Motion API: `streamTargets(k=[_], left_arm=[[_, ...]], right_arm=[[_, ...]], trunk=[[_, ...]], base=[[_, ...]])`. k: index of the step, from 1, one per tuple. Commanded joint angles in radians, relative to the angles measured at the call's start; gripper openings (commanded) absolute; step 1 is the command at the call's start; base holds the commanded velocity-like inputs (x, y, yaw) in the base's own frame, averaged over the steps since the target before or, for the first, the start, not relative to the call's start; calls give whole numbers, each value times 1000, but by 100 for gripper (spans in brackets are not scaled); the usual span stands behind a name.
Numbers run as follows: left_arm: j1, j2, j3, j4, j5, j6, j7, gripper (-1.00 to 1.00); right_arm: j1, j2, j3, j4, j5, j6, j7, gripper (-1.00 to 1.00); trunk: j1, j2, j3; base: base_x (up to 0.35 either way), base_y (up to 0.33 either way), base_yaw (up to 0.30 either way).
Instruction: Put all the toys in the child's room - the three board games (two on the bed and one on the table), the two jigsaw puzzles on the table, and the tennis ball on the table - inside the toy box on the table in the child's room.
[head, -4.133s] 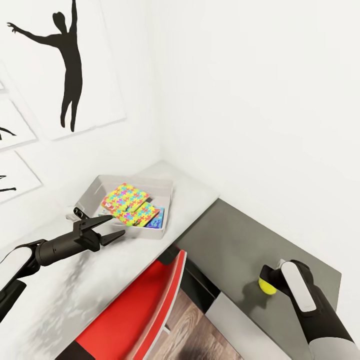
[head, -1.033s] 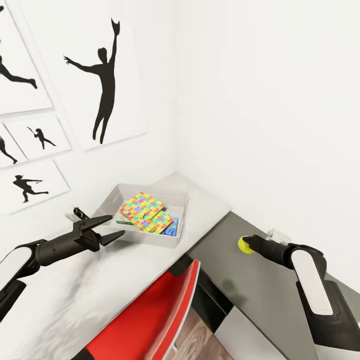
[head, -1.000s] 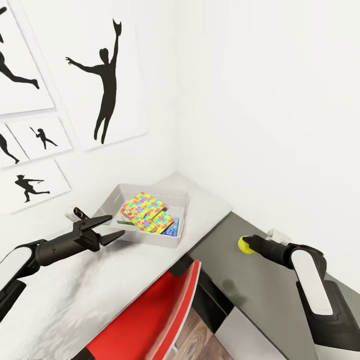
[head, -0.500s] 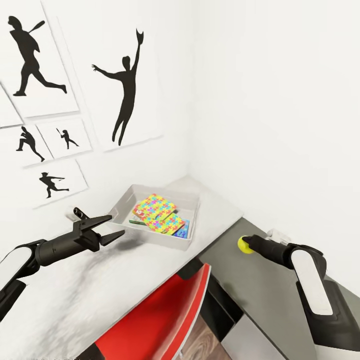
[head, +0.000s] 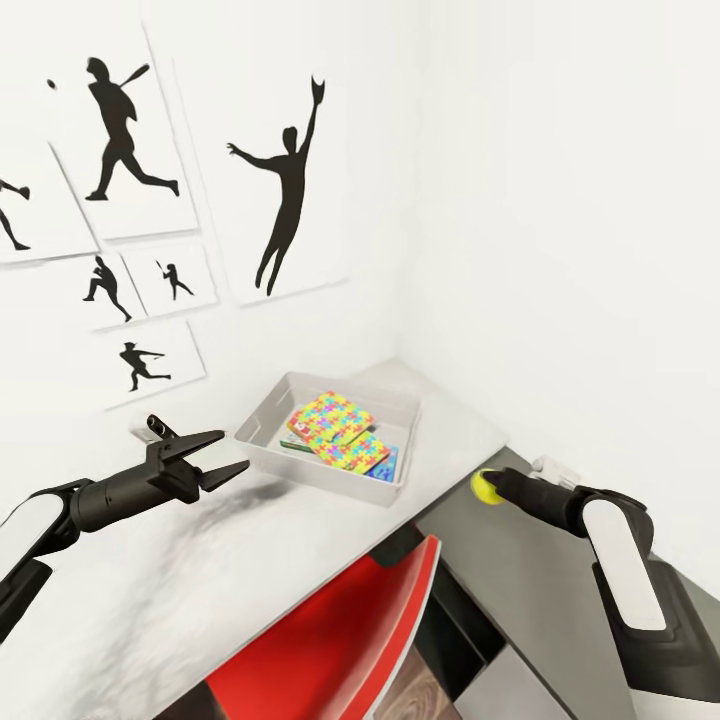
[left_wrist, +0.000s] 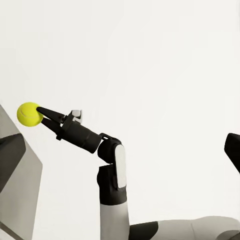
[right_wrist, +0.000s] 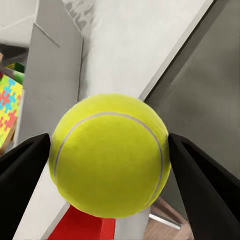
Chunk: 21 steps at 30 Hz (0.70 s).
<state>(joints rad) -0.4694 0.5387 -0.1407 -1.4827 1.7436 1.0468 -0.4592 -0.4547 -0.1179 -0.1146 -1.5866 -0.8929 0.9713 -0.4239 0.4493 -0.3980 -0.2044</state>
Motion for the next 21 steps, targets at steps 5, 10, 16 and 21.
streamTargets(k=[5, 10, 16, 21], left_arm=[[-1, 1, -2, 1, -6, 0, -9, 100], [-1, 1, -2, 1, -7, 0, -9, 100], [-1, 1, -2, 2, -7, 0, -9, 100], [-1, 1, -2, 1, -7, 0, -9, 100]], right_arm=[[-1, -1, 0, -1, -11, 3, -6, -100], [-1, 0, 0, -3, -11, 4, 16, -100], [-1, 0, -1, -3, -11, 3, 17, -100], [-1, 0, 0, -3, -11, 3, 18, -100]], trunk=[[1, -2, 3], [1, -2, 3], [1, -2, 8], [1, -2, 15]], base=[[0, 0, 105], [0, 0, 7], [0, 0, 0], [0, 0, 0]])
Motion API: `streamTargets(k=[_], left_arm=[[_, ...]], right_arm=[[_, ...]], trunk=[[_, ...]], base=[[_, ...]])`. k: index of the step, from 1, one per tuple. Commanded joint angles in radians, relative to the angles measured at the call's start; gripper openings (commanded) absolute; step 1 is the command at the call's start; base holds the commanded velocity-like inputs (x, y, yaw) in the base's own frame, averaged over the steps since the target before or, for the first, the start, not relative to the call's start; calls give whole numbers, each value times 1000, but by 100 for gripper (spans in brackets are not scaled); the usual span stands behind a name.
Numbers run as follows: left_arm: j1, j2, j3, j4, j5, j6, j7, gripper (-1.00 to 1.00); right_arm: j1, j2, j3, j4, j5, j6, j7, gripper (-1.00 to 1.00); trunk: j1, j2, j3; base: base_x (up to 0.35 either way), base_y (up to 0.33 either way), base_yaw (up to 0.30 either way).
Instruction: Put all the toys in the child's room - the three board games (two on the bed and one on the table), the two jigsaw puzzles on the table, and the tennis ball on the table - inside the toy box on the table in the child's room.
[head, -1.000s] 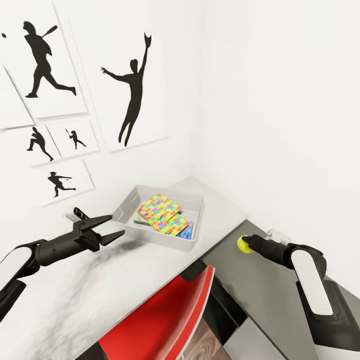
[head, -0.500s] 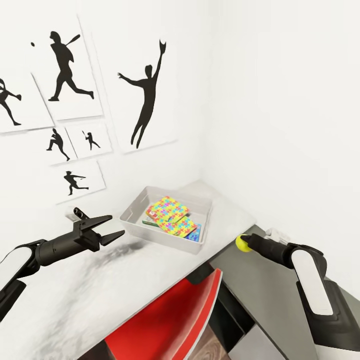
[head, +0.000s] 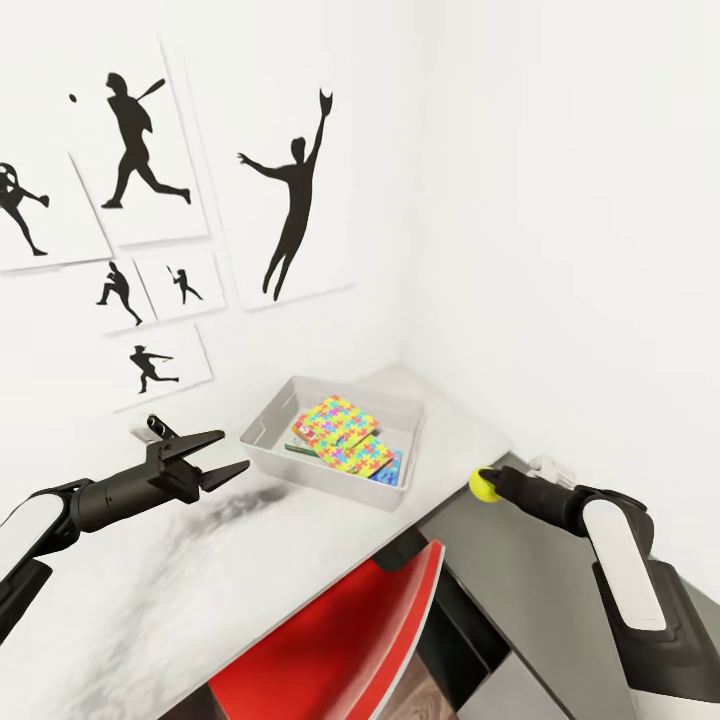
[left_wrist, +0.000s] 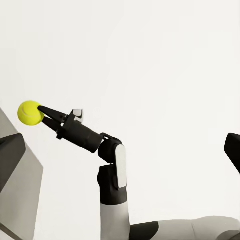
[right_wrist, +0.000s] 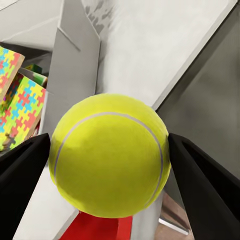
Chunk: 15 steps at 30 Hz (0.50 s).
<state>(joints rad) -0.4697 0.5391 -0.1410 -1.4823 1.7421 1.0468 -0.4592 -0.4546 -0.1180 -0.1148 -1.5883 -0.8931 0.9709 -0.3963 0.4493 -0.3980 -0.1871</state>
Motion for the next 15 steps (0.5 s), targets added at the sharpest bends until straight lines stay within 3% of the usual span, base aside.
streamTargets(k=[1, 7, 15], left_arm=[[-1, 1, -2, 1, -6, 0, -9, 100], [-1, 1, -2, 1, -6, 0, -9, 100], [-1, 1, -2, 2, -6, 0, -9, 100]], right_arm=[[-1, 0, 0, -1, -10, 2, -4, -100], [0, -1, -2, -10, -9, -1, 40, -100], [8, -3, -2, -12, -9, -1, 49, -100]], trunk=[[1, -2, 0], [1, -2, 10], [1, -2, 23]], base=[[0, 0, 0], [0, 0, 0], [0, 0, 0]])
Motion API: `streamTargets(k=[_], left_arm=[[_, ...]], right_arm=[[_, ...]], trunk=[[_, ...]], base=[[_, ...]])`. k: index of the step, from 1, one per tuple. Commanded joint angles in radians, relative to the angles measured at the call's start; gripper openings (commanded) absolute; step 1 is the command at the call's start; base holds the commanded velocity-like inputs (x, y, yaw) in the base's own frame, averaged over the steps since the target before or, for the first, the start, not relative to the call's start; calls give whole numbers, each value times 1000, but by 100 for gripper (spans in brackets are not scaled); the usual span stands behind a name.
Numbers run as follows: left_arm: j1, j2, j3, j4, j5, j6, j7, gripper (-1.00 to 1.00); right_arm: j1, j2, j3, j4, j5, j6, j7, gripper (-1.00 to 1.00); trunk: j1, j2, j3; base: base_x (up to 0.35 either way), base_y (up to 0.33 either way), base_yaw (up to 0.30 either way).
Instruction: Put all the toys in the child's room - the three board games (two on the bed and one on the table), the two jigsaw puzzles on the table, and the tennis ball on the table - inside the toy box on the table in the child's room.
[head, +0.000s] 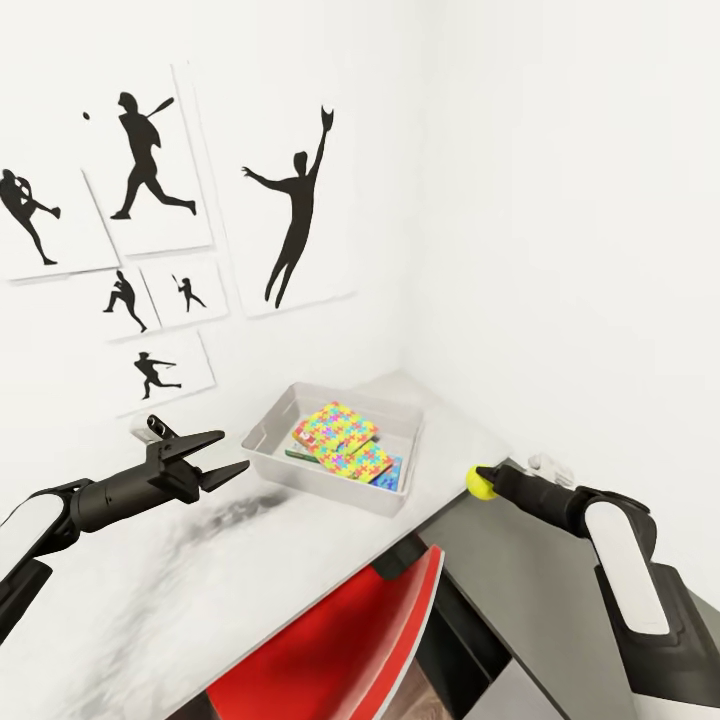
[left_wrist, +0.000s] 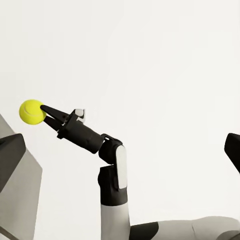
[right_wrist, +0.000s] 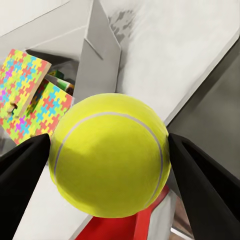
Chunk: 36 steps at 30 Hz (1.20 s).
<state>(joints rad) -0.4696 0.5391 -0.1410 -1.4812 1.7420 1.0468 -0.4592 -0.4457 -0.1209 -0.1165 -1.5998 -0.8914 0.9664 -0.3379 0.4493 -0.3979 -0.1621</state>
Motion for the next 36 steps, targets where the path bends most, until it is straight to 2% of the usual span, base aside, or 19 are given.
streamTargets(k=[1, 17, 29, 36], left_arm=[[-1, 1, -2, 1, -6, 0, -9, 100], [-1, 1, -1, 1, -6, 0, -9, 100], [-1, 1, -1, 1, -6, 0, -9, 100], [-1, 1, 0, 1, -6, 0, -9, 100]], right_arm=[[-1, -1, 0, -1, -11, 3, -8, -100], [-1, -4, -2, 0, -11, 2, -6, -100], [-1, -4, -1, 0, -11, 2, -6, -100], [-1, -4, -1, 0, -11, 2, -6, -100]], trunk=[[1, -2, 0], [1, -2, 26], [1, -2, 45], [1, -2, 54]], base=[[0, 0, 0], [48, 20, 20], [118, 4, 139], [169, -115, 179]])
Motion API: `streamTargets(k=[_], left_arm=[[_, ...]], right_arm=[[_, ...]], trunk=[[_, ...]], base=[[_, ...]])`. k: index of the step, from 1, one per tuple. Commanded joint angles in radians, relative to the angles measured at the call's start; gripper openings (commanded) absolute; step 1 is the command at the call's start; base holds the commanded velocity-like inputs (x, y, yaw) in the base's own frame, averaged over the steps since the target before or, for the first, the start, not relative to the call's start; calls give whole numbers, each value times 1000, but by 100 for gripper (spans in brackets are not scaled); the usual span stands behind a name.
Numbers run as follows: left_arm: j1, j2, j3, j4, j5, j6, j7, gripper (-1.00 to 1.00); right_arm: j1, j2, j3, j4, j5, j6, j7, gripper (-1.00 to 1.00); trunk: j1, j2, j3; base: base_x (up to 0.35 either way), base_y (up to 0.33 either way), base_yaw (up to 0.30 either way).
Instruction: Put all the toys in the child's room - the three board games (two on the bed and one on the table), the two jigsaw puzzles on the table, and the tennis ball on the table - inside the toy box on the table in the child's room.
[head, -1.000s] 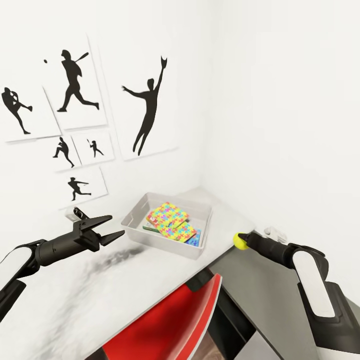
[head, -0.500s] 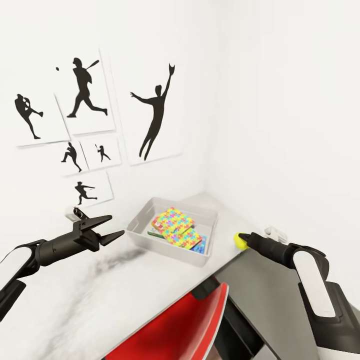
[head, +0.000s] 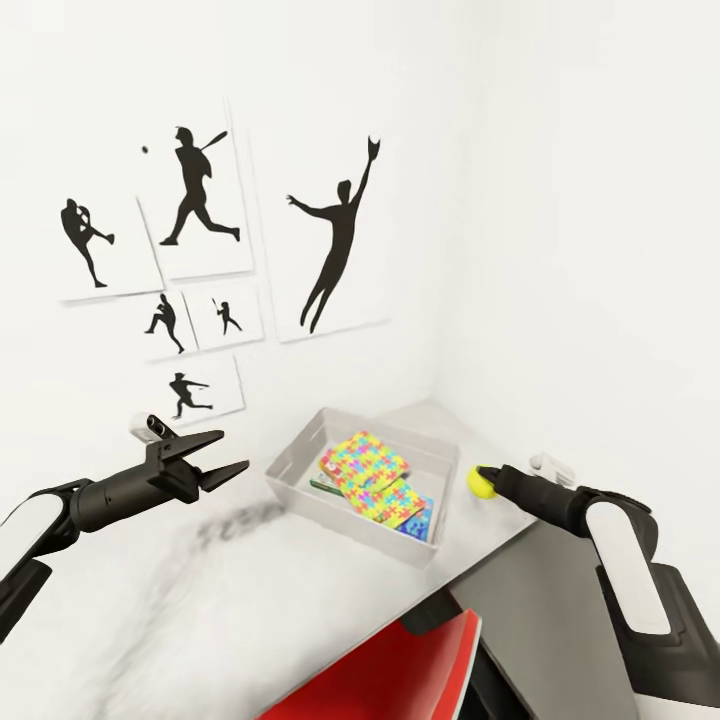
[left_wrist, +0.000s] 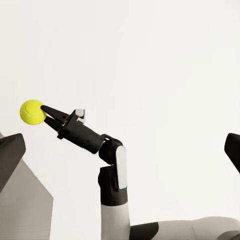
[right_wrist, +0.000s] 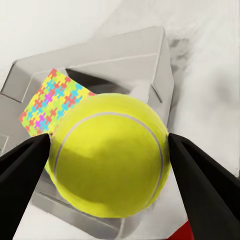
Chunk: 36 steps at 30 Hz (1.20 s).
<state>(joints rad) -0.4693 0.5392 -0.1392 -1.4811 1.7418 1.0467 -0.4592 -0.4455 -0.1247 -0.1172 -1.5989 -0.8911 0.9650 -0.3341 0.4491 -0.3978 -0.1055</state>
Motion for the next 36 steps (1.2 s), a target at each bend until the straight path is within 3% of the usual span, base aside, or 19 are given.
streamTargets(k=[1, 25, 31, 36], left_arm=[[-2, 1, -2, 1, -5, 0, -9, 100], [-2, 1, -2, 1, -5, 0, -9, 100], [-2, 0, -3, 1, -5, 0, -9, 100], [-2, -1, -2, 1, -5, 0, -9, 100]], right_arm=[[-1, -1, -1, -1, -11, 3, -9, -100], [-1, -2, 1, -1, -12, 8, -8, -100], [-1, 0, 0, -1, -12, 10, 46, -100], [-43, 7, -2, 0, -13, 78, 54, -100]], trunk=[[1, -2, -2], [1, -2, -1], [1, -2, -1], [1, -2, -1]], base=[[106, -46, 106], [38, -18, 8], [0, 0, 0], [0, 0, 0]])
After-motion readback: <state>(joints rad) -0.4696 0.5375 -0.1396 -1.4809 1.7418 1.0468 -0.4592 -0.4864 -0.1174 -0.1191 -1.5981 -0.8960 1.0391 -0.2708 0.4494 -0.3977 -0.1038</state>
